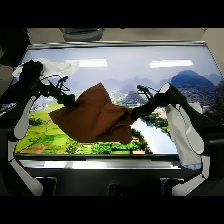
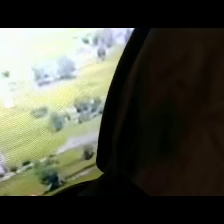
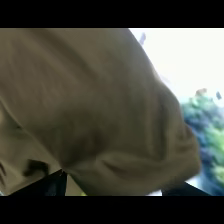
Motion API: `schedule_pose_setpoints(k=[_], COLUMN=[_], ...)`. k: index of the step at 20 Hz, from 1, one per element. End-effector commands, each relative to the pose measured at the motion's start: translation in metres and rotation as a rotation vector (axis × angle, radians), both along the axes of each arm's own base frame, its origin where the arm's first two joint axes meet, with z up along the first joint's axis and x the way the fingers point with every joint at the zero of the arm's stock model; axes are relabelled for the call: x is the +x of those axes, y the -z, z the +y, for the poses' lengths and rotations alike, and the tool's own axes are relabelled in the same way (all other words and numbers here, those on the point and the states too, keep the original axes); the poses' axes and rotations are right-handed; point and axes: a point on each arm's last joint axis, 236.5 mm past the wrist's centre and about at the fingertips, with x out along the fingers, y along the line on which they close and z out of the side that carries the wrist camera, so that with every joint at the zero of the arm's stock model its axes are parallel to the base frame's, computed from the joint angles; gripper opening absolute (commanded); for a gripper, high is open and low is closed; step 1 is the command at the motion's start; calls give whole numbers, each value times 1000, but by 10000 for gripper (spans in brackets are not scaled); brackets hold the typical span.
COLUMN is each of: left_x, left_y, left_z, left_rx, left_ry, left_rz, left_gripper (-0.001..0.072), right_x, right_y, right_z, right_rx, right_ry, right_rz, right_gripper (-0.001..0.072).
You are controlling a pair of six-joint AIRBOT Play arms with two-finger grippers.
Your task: Fold the shirts.
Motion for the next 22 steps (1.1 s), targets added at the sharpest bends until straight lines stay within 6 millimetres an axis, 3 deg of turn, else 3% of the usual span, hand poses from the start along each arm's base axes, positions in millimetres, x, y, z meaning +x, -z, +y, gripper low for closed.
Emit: schedule_pose_setpoints(k=[1,2,3,5,7,9,11,13,15,16,18,20,22], left_x=[2,3,5,21,52,74,73,43,-8,-38,-93,-140,-174], left_y=[-5,-7,-11,-40,-103,-192,-295,-395,-479,-514,-564,-596,-605], left_z=[0,-1,-1,1,13,29,47,62,66,65,70,73,66], left_rx=[-15,-19,-21,-22,-11,-9,-24,-43,-59,-49,0,29,32], left_ry=[-17,-18,-20,-32,-69,-149,-262,-362,-405,-416,-446,-481,-470], left_rz=[-6,-8,-21,-110,-296,-494,-701,-904,-1077,-1161,-1292,-1373,-1391], left_gripper=[26,26,24,24,23,23,23,23,23,23,24,23,23], right_x=[13,15,18,29,60,100,119,101,57,34,-11,-50,-81], right_y=[10,11,7,-13,-62,-152,-271,-388,-477,-505,-546,-577,-596], right_z=[21,23,24,14,-12,-44,-81,-116,-137,-142,-148,-152,-154], right_rx=[87,81,87,44,-85,-237,-378,-484,-540,-546,-535,-509,-490], right_ry=[74,77,72,-11,-37,-10,99,221,307,330,375,420,449], right_rz=[13,-1,-20,-147,-349,-644,-942,-1201,-1391,-1452,-1538,-1610,-1661], right_gripper=[536,180,46,44,44,44,45,45,45,45,45,45,45])
